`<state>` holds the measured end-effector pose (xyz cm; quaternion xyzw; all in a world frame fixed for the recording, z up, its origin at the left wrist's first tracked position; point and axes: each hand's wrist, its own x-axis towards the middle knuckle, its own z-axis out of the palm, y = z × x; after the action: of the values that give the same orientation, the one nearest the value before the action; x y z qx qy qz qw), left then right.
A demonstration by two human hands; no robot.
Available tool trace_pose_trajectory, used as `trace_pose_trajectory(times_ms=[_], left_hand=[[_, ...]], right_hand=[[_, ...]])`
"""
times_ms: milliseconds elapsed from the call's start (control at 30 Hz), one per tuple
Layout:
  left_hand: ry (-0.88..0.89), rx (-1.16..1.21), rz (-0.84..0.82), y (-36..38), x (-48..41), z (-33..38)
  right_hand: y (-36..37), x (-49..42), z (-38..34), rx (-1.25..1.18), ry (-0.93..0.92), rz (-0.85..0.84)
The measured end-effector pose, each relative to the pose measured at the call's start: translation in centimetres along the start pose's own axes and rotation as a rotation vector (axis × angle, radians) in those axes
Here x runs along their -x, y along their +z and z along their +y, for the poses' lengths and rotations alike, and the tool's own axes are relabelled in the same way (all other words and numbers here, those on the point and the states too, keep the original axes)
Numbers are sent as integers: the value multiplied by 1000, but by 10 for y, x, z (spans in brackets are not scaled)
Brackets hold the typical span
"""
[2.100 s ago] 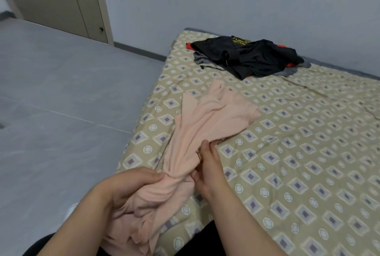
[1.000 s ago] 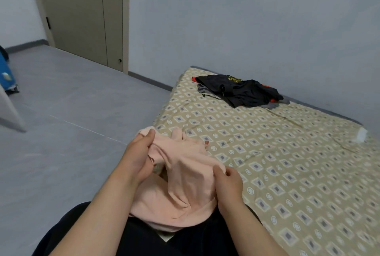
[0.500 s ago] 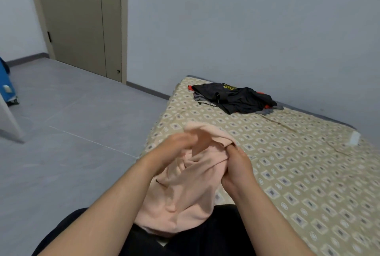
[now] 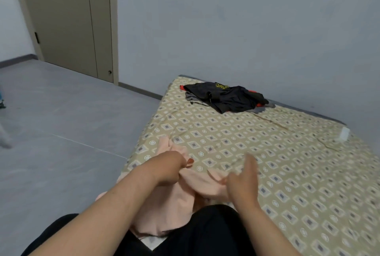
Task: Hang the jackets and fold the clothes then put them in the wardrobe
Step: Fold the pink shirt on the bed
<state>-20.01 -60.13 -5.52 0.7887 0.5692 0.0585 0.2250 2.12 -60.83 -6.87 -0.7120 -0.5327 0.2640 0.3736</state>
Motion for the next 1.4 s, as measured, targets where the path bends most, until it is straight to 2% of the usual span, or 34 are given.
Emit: trace_pose_trajectory(times_ms=[33, 67, 133, 233, 367, 400, 467, 533, 600, 667, 800, 833, 933, 1033, 1200, 1400], left_hand=[[46, 81, 42, -3, 0, 5], [76, 166, 98, -7, 2, 9], [106, 312, 193, -14, 2, 11], [101, 384, 226, -27, 4, 1], [-21, 175, -78, -34, 8, -16], [-33, 133, -87, -39, 8, -18], [-47, 171, 72, -61, 6, -21], [-64, 293, 333, -97, 4, -20], [-57, 294, 516, -134, 3, -14], [-50, 195, 622, -162, 2, -9], [-98, 20, 721, -194, 5, -11], [-111, -58, 734, -199, 7, -14], [-120, -364, 820, -213, 12, -18], [-100, -523, 917, -230, 19, -19], [-172, -554, 981, -274, 29, -25], [-208, -508, 972, -317, 41, -14]], right_hand=[[7, 8, -2, 79, -165, -164], [15, 14, -5, 110, -257, -355], [26, 21, -19, 71, -228, -575], [23, 5, -33, -30, -240, -525], [0, -20, -68, -47, -319, -435], [-7, -26, -79, -2, -359, -426], [-21, -35, -100, 115, -452, -468], [-35, -41, -114, 245, -498, -628], [-44, -44, -121, 359, -493, -764], [-49, -50, -126, 336, -492, -712], [-68, -71, -141, -33, -391, -446], [-75, -77, -147, -8, -423, -388], [-94, -92, -175, 277, -618, -206], [-117, -103, -204, 476, -773, -69], [-159, -111, -241, 589, -810, 94], [-190, -109, -271, 656, -877, 152]])
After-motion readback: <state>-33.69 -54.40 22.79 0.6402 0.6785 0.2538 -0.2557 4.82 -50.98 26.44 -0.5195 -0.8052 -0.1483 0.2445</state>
